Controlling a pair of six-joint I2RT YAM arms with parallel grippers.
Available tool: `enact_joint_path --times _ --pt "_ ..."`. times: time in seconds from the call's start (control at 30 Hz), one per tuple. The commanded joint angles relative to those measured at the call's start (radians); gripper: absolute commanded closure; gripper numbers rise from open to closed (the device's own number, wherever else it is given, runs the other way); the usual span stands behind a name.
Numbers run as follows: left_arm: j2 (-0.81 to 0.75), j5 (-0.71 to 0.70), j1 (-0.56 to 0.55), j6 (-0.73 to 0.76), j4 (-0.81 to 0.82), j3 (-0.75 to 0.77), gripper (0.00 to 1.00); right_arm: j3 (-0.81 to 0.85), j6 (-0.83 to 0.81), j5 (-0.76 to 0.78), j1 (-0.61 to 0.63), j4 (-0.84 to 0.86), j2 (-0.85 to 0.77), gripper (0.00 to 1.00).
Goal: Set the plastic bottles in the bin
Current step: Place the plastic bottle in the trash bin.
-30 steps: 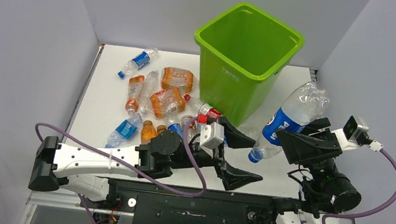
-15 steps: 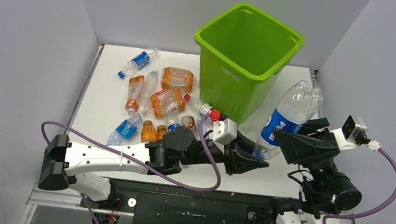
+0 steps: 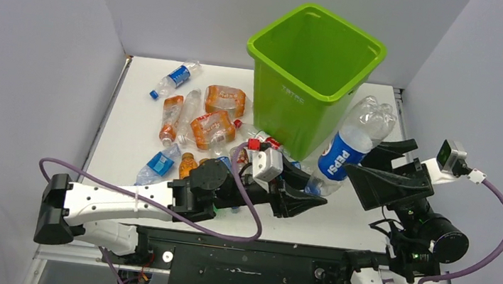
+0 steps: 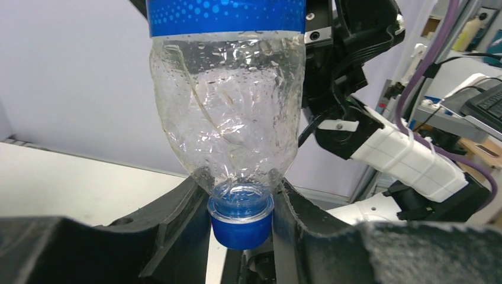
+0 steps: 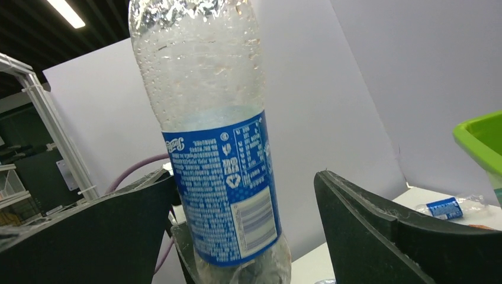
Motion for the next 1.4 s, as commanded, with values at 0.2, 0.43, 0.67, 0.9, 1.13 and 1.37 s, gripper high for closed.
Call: enact_joint_path --times 0.2,0.43,0.67,0.9,1.13,1.37 --pt "-0.225 -0.157 0.018 0.145 -0.14 -0.033 1.0 0.181 -0.161 -0.005 0.032 -0.225 0.084 0.1" --pt "-0.383 -0.299 0.019 0.378 -0.427 0.0 1.0 0.316 -0.277 -0.022 0.073 -0.346 0.18 0.1" --pt "-0.515 -0.486 -0.028 0.926 -0.84 -0.004 1.0 0.576 -0.405 -0.032 0.143 -0.617 0.359 0.1" --pt "-0.558 -0.897 -0.15 1.618 -0.71 -0.211 1.0 0.717 -0.508 -0.113 0.202 -0.896 0.538 0.1" --pt "-0.556 -0.868 -0.165 1.812 -0.671 -0.222 1.0 0.802 -0.766 -0.026 0.322 -1.224 0.6 0.1" --pt "-0.547 -0.833 -0.186 1.832 -0.7 -0.216 1.0 0.815 -0.89 0.11 0.49 -1.376 0.647 0.1"
